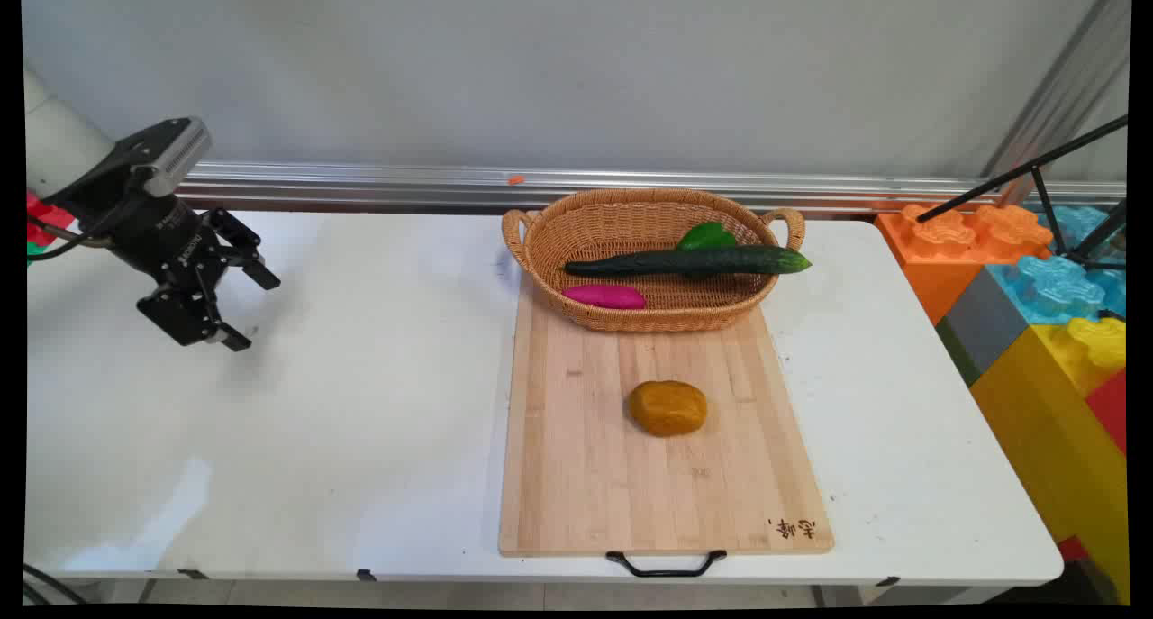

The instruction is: Pick up the cucumber from the vegetable basket

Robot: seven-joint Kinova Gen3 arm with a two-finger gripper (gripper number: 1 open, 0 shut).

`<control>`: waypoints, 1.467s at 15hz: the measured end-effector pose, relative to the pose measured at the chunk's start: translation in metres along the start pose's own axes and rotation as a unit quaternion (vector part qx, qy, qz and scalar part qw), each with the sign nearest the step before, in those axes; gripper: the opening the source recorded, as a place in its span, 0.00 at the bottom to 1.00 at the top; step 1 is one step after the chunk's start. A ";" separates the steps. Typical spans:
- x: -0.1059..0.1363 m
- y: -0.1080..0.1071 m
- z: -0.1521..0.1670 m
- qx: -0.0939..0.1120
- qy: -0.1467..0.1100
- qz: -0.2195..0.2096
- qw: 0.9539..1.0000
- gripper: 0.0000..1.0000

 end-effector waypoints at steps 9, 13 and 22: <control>0.067 -0.021 0.014 0.050 0.072 0.005 0.996 1.00; 0.133 -0.034 0.026 0.075 0.107 0.035 0.991 1.00; 0.268 -0.047 0.080 0.112 0.132 0.092 0.981 1.00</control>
